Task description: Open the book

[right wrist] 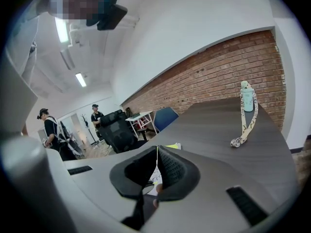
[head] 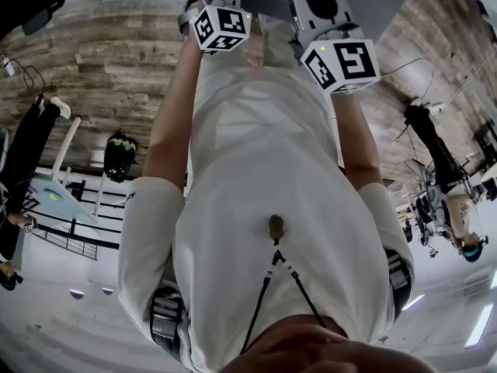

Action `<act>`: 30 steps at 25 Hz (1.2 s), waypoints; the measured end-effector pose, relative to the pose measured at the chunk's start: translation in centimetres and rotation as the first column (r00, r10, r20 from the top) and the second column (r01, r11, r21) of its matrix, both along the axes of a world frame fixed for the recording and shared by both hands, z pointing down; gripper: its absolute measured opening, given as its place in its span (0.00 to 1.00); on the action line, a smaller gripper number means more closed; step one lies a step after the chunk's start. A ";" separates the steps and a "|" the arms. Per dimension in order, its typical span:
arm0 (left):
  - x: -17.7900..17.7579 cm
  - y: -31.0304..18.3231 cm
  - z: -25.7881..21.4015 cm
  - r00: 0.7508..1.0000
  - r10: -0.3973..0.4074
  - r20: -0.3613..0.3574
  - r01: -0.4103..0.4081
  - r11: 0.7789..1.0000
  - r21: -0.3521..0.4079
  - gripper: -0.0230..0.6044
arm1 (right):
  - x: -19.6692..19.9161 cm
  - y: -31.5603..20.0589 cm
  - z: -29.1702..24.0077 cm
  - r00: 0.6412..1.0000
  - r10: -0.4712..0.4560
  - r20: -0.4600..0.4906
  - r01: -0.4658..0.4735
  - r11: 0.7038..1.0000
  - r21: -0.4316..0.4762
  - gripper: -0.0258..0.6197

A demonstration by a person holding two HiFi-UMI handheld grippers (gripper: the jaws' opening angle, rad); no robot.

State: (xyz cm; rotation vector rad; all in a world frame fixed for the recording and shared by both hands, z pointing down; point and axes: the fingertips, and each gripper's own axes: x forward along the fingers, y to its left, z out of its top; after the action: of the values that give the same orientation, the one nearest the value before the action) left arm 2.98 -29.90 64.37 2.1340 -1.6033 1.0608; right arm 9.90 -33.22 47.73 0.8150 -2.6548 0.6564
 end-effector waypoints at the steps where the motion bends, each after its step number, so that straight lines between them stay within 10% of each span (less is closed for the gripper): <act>1: -0.1 0.1 -0.1 1.000 -0.007 -0.004 0.007 1.000 0.002 0.08 | 0.0 0.1 0.0 1.000 -0.001 0.004 0.001 1.000 0.000 0.10; 30: -7.1 5.5 -4.8 0.934 -0.302 -0.190 0.321 0.944 0.077 0.08 | -4.9 4.6 -0.8 0.993 -0.114 -0.003 0.114 0.993 0.021 0.10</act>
State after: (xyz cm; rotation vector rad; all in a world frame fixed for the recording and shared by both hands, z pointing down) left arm -4.14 -24.36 59.55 1.8862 -1.8668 0.6818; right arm 4.99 -28.66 46.89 0.6630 -2.6873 0.6000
